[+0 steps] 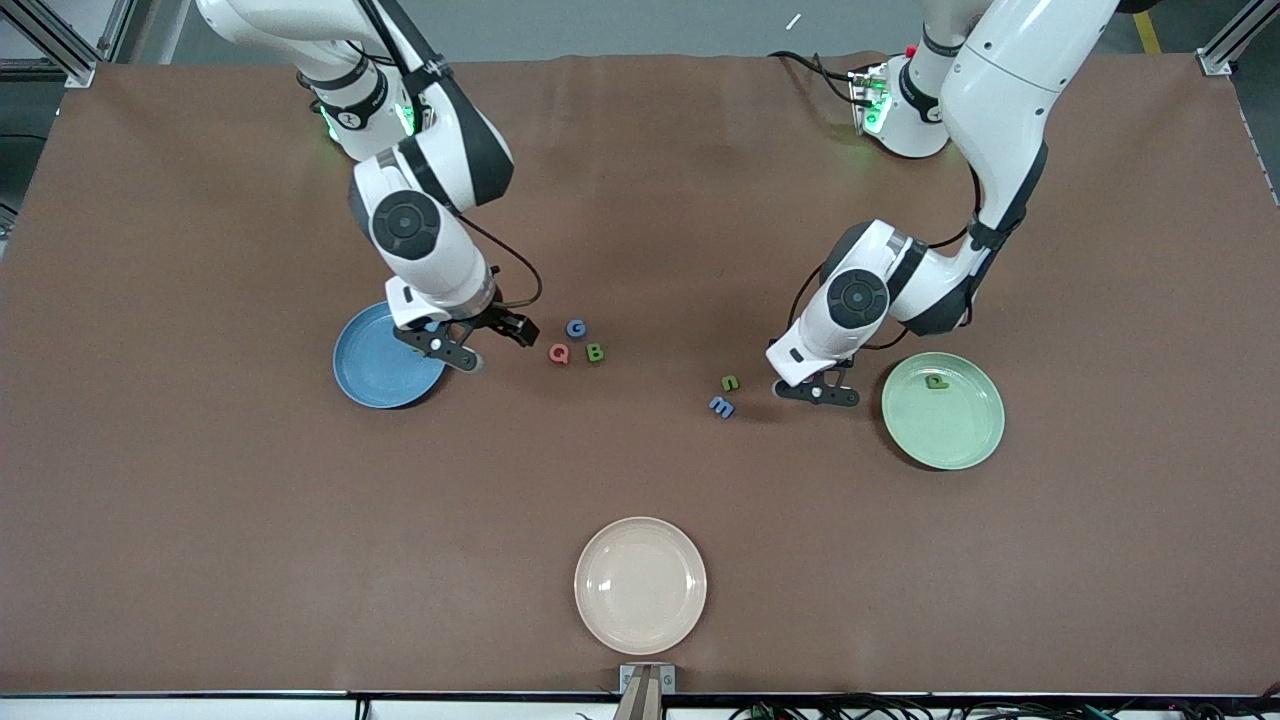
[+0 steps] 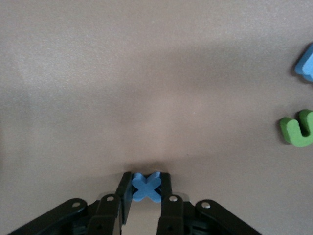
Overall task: Sort uppercase to blue plate, lowercase to green plate
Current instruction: 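Drop the x on the green plate while the right gripper reaches q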
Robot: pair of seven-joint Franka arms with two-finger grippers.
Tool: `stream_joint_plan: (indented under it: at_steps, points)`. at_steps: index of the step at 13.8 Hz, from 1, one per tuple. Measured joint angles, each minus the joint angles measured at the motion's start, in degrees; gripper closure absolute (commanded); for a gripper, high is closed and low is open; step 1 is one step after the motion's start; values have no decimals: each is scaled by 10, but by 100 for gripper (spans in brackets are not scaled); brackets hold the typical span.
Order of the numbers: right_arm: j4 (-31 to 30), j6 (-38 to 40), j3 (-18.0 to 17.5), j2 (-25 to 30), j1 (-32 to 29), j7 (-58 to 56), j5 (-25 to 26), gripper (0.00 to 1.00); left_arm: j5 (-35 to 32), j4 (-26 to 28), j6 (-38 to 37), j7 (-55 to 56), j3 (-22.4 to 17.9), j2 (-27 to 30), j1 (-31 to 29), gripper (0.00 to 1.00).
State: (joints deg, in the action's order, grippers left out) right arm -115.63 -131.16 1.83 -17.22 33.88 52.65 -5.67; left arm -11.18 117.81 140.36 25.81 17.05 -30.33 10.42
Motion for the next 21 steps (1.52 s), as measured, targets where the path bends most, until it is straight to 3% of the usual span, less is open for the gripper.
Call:
stream_joint_plan:
  at_steps: [4,9,13,16,21]
  points:
    - [25,-63,0,-75,24,29,-3,0,-1,-6,-52,-21,-2,29,-18,97]
    - [36,-95,0,-120,37,90,-3,0,-2,-2,-113,-142,-5,82,-109,97]
    - [37,-115,0,-135,46,107,-3,0,-7,4,-110,-234,-6,84,-186,97]
    - [37,-121,0,-149,61,126,-3,1,-55,4,-92,-252,-6,76,-226,97]
    - [37,-121,2,-156,64,131,-3,4,-74,4,-16,-256,-4,36,-231,96]
